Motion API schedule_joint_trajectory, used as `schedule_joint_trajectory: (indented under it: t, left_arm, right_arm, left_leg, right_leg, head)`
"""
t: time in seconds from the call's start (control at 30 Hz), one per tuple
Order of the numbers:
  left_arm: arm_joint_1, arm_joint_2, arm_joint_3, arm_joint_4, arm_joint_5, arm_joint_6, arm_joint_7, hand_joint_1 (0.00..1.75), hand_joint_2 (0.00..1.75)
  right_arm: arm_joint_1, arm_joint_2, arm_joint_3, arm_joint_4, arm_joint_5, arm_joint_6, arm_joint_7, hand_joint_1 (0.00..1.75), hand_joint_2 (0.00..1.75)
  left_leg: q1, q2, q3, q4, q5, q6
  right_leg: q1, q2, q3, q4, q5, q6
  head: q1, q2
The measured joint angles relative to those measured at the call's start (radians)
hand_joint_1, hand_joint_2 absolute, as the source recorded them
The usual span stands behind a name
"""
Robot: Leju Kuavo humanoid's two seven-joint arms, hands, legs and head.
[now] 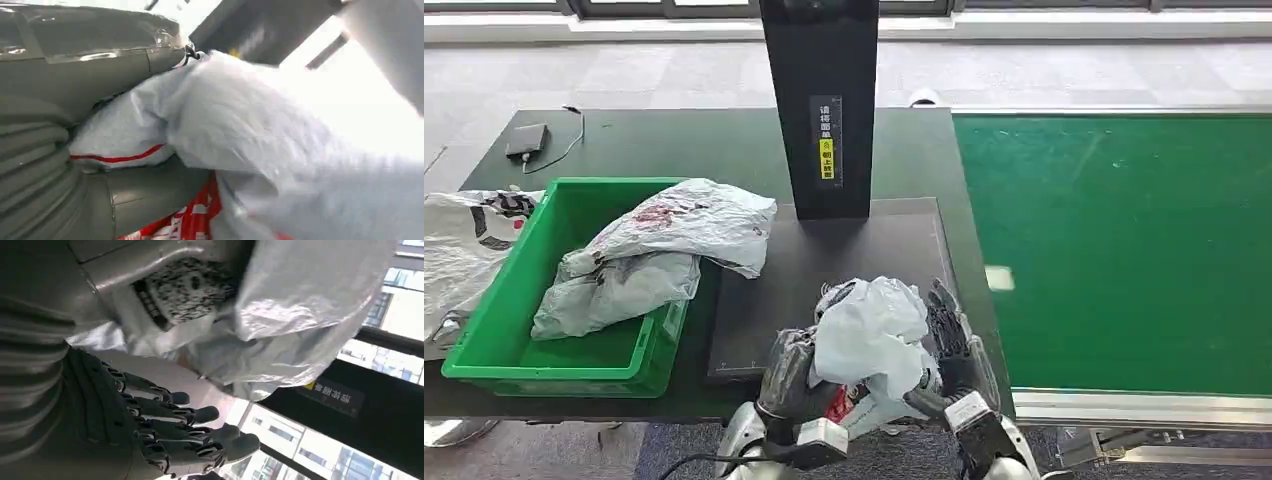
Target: Moved the parcel from conveyor to table for the left to box.
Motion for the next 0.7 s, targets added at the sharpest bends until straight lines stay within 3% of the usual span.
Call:
schedule_joint_trajectory:
  t: [0.2, 0.4, 0.57, 0.7]
  left_arm:
    - [0.130, 0.036, 0.083, -0.333, -0.191, 0.092, 0.034, 1.75, 1.75]
    - [0.166, 0.068, 0.158, -0.530, -0.335, 0.175, 0.086, 1.75, 1.75]
    - [0.066, 0.127, 0.245, -0.631, -0.459, 0.178, 0.233, 1.75, 1.75]
    - [0.008, 0.160, 0.302, -0.662, -0.457, 0.163, 0.253, 1.75, 1.75]
  right_arm:
    - [0.113, -0.002, -0.033, -0.104, 0.020, -0.010, 0.000, 0.00, 1.75]
    - [0.146, 0.003, -0.075, -0.152, 0.028, 0.008, 0.000, 0.00, 1.75]
    - [0.163, 0.023, -0.115, -0.178, 0.038, 0.041, 0.000, 0.00, 1.75]
    - [0.170, 0.031, -0.126, -0.186, 0.040, 0.044, 0.000, 0.00, 1.75]
  left_leg:
    - [0.000, 0.000, 0.000, 0.000, -0.001, 0.000]
    - [0.000, 0.000, 0.001, 0.000, -0.001, 0.000]
    - [0.001, -0.001, 0.001, 0.000, 0.001, -0.001]
    - [0.001, 0.000, 0.002, 0.000, 0.001, -0.001]
  right_leg:
    - [0.000, 0.000, 0.000, 0.000, -0.002, 0.000]
    - [0.000, 0.000, 0.001, 0.000, -0.002, 0.000]
    - [0.001, -0.001, 0.002, 0.001, -0.001, -0.001]
    - [0.001, 0.000, 0.001, 0.001, 0.000, -0.002]
  head:
    - [0.000, 0.000]
    - [0.000, 0.000]
    - [0.000, 0.000]
    - [0.000, 0.000]
